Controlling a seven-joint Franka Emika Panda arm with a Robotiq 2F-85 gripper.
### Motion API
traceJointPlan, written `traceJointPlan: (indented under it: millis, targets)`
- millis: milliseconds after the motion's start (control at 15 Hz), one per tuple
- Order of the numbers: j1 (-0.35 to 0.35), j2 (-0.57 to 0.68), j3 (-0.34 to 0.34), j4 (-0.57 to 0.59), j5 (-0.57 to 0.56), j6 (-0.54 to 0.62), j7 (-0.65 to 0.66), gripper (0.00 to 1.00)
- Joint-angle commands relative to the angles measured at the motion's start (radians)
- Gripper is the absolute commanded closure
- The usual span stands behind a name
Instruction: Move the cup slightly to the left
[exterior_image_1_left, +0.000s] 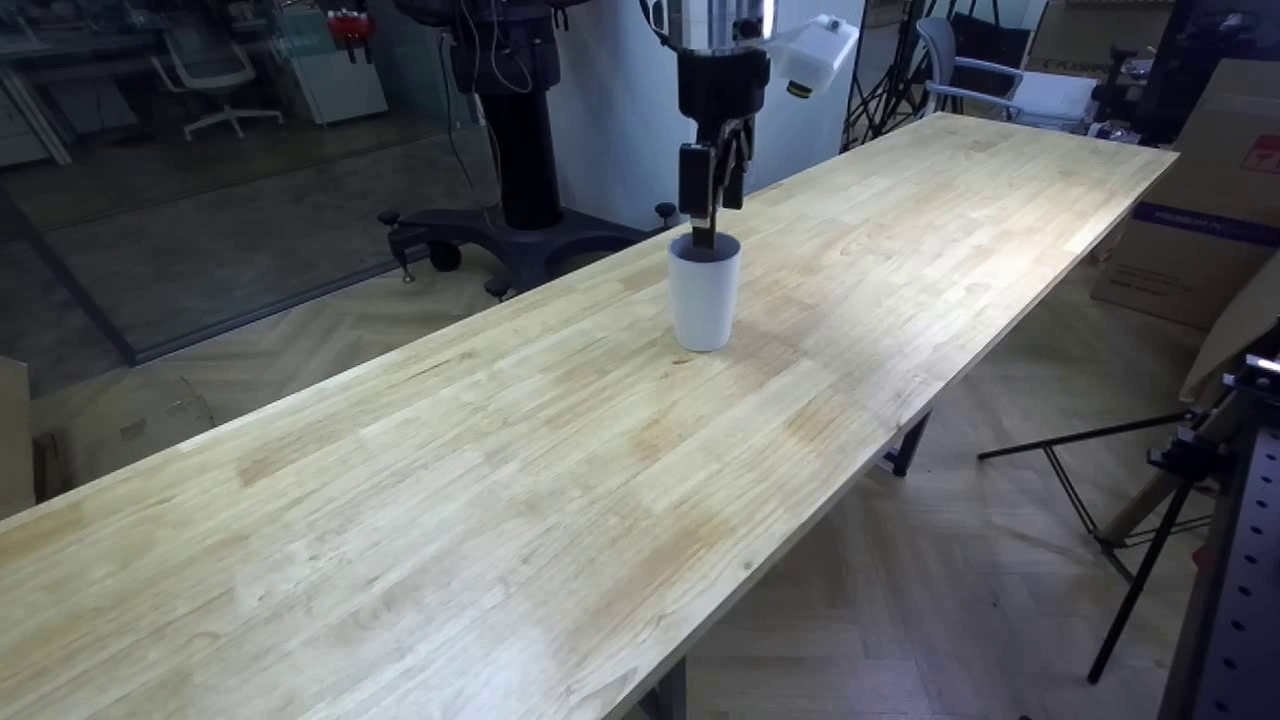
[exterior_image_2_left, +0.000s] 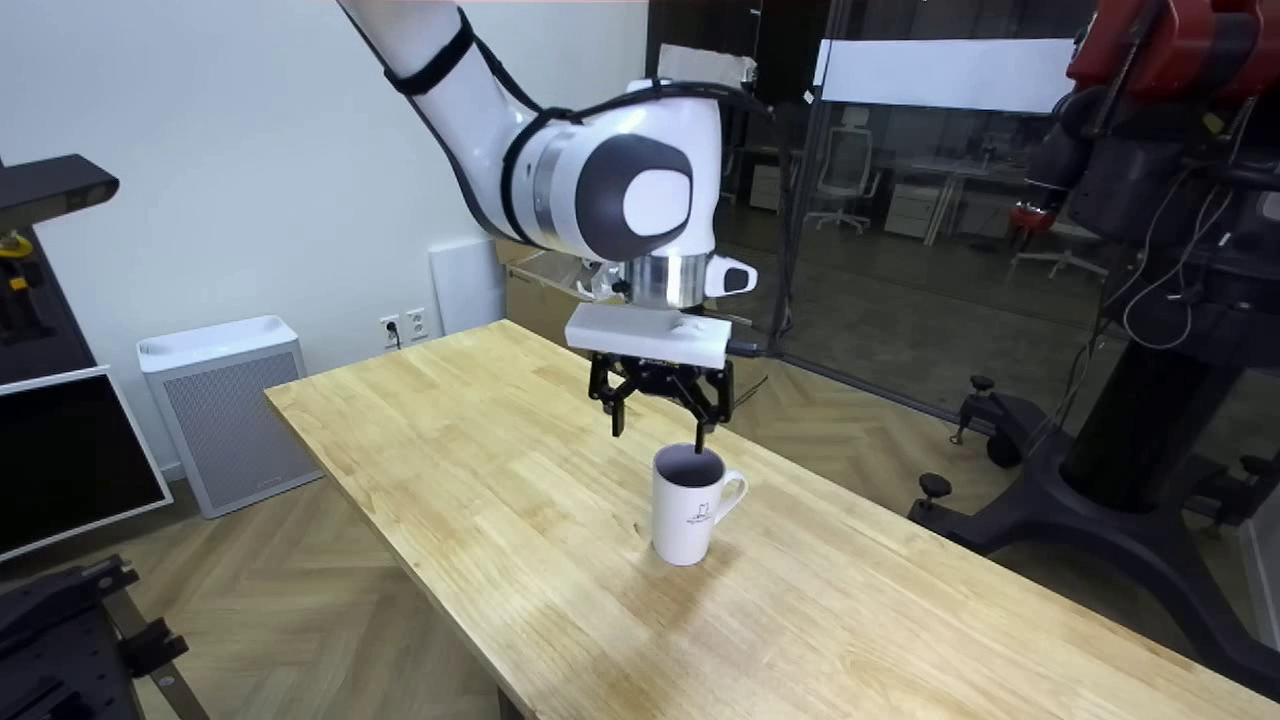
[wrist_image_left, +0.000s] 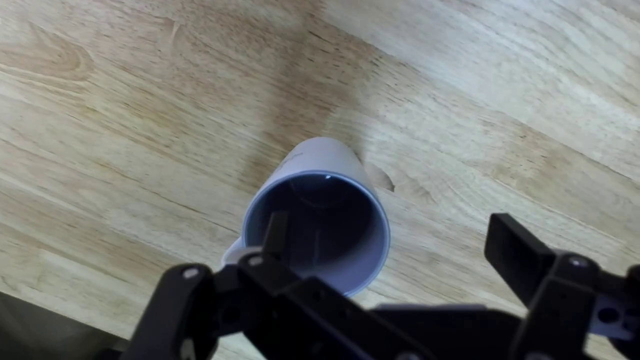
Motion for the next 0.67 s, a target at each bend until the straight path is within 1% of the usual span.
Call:
traceJointPlan:
  millis: [0, 400, 600]
  targets:
    - [-0.013, 0.051, 0.024, 0.047, 0.002, 0.003, -0.025, 0.0]
    - [-0.023, 0.129, 0.029, 0.099, -0.032, 0.035, -0.088, 0.0]
    - [-0.026, 0.168, 0.028, 0.138, -0.054, 0.023, -0.111, 0.0]
